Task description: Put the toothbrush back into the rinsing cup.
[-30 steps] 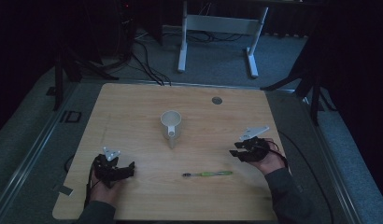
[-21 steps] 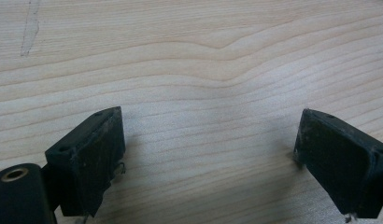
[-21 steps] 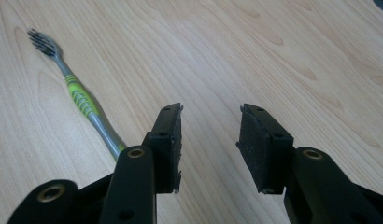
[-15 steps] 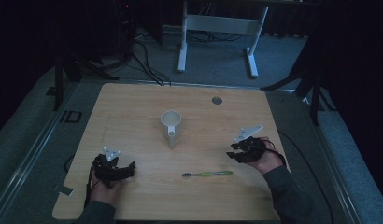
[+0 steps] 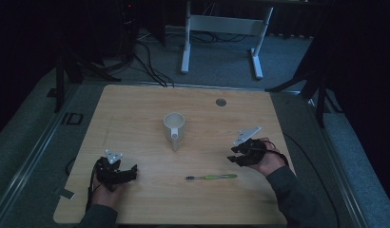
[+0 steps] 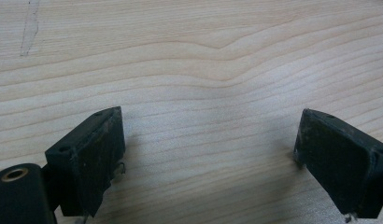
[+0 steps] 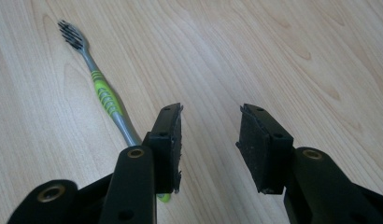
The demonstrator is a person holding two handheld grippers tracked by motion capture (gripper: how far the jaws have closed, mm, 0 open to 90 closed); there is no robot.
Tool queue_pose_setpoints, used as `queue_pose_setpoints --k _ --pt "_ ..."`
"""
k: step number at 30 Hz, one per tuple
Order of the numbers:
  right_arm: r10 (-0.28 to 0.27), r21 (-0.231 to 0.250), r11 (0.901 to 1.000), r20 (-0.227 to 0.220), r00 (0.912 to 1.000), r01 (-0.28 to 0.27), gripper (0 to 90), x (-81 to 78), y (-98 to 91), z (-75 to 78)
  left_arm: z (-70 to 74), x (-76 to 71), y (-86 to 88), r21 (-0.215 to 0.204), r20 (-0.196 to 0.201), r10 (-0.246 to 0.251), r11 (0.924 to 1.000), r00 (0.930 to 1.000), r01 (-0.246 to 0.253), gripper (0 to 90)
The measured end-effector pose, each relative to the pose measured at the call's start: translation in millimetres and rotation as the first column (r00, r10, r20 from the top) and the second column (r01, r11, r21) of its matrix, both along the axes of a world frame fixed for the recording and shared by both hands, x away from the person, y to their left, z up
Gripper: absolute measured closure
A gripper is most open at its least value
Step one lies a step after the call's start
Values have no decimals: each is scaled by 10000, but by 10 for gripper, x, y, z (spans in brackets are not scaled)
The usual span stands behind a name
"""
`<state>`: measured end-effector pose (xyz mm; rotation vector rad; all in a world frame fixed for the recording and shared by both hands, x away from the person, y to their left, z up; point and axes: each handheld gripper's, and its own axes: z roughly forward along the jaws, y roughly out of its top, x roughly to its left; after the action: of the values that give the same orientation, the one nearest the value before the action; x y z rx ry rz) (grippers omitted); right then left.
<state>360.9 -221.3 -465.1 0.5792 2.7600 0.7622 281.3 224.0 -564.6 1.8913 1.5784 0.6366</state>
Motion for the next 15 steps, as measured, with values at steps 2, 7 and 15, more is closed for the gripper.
queue_pose_setpoints --k 2,7,15 --pt "3 -75 10000 -37 10000 -4 584 -1 13 2 0 0 0 -1 2 -1 10000 10000 1 94" --pt "185 -241 9995 -124 9998 -188 583 -5 54 -3 0 0 0 3 2 -24 10000 10000 24 94" --pt "475 -473 9977 -249 9986 -486 581 -5 107 -22 0 0 -1 1 4 -24 10000 10000 24 94"
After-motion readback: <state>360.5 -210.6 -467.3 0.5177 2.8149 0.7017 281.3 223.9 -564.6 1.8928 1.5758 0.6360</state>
